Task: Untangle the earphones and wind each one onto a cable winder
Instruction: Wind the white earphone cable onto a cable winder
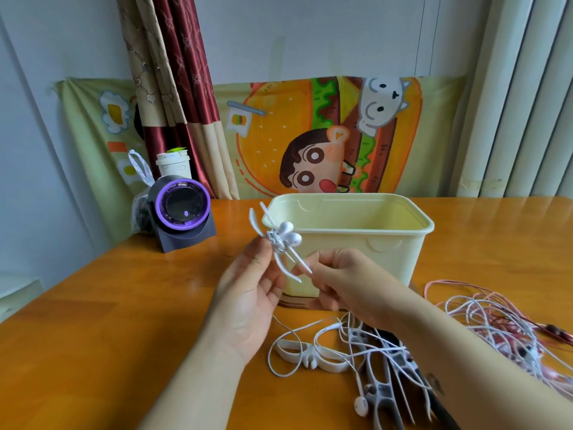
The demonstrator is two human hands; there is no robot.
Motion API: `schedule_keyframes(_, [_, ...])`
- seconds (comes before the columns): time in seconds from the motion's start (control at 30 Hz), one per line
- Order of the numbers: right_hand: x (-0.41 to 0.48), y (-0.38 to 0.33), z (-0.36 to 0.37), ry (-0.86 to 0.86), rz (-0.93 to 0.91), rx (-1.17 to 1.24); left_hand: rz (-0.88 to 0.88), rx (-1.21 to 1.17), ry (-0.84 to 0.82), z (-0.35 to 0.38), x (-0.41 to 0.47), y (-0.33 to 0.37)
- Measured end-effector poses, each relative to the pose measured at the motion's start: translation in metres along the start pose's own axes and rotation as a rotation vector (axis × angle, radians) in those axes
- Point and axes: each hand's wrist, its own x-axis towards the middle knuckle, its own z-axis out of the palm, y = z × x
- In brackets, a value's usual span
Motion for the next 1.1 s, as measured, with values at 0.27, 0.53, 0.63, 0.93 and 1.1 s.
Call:
schedule_keyframes(0.27, [-0.013, -0.027, 0.003, -0.027, -0.168, -0.794, 0.082, 0.223, 0.154, -0.011, 0.004, -0.001])
schedule_keyframes(0.53, [-0.023, -0.046, -0.009, 0.183, -0.322, -0.756, 0.271, 0.729, 0.052, -0.004, -0.002, -0.004])
schedule_keyframes(0.63, [-0.02, -0.046, -0.015, 0.262, -0.331, -0.715, 0.288, 0.728, 0.008, -0.001, -0.004, -0.004])
schedule_keyframes(0.93, [-0.017, -0.044, -0.019, 0.34, -0.384, -0.664, 0.275, 0.764, -0.136, 0.0, -0.005, -0.005])
schedule_keyframes(1.1, [-0.015, -0.042, -0.021, 0.383, -0.398, -0.632, 0.262, 0.754, -0.206, 0.0, -0.007, -0.003])
